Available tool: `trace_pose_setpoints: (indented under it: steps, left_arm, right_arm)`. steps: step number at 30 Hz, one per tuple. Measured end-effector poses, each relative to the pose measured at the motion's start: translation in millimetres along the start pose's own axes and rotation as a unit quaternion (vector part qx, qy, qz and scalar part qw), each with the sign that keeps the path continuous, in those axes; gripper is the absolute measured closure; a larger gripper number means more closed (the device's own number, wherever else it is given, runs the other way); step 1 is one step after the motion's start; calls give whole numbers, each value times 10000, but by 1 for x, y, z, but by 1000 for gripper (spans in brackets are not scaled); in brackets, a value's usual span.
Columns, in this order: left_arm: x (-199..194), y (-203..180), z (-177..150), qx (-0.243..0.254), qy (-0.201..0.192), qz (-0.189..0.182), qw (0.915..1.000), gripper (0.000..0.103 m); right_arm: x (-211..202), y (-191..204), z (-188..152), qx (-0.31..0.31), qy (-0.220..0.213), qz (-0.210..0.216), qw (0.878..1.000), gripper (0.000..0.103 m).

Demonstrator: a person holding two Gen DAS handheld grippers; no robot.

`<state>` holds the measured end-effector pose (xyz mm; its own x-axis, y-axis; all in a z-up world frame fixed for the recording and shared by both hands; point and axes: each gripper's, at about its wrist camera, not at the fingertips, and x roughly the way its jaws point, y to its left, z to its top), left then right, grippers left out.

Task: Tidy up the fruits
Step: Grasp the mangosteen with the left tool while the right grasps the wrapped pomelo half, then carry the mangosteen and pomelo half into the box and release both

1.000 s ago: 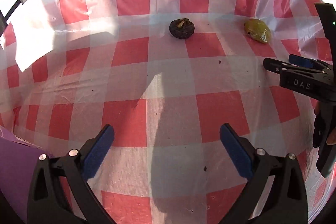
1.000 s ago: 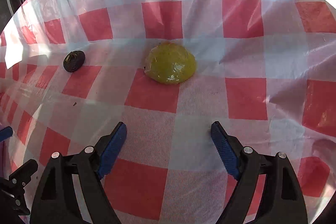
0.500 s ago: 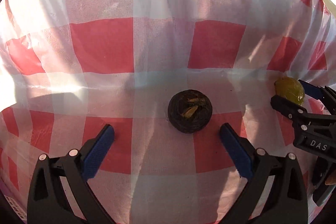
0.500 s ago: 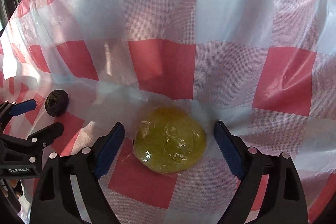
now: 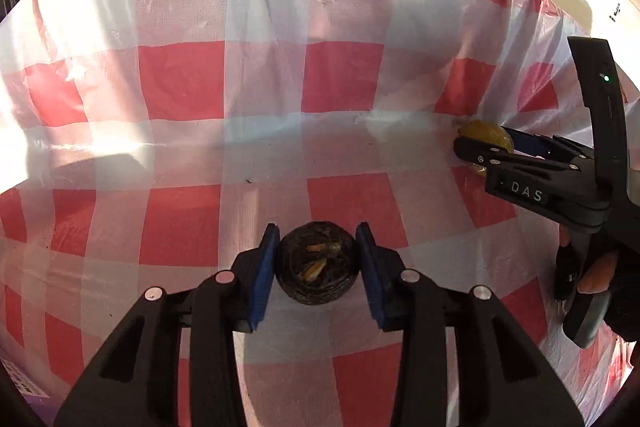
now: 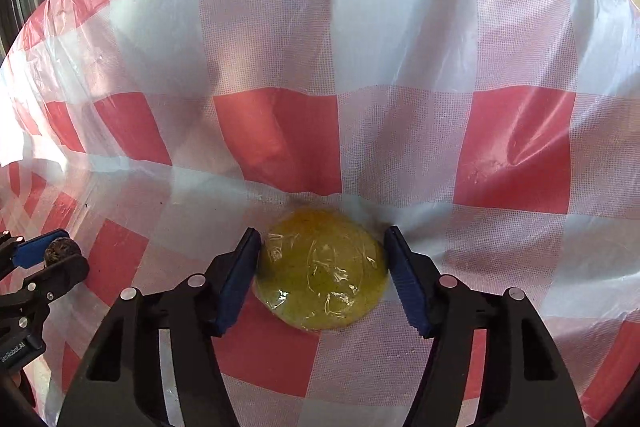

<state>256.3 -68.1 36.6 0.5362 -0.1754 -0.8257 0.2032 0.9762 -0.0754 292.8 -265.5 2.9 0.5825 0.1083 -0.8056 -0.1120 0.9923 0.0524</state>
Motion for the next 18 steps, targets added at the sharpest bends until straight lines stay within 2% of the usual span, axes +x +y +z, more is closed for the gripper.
trace_pose_setpoints:
  steps: [3,7,13,18]
  left_arm:
    - [-34,-5,-36,-94,170,-238,9995,64]
    - [-85,-14,-110,67,460,-571,9973,64]
    - [-134,-17,-178,442,910,-1010,9897,64]
    - [-165,5,-219,883,915,-1130,9854,64]
  right_arm:
    - [1,10,-1,-64,-13,-128,9999,41]
    - [-23,30,-28,217,136,-69,9996,41]
    - [-96,80,-122,713,408,183,9965,41]
    - [-150,118,-183,1109,754,245,9907,41]
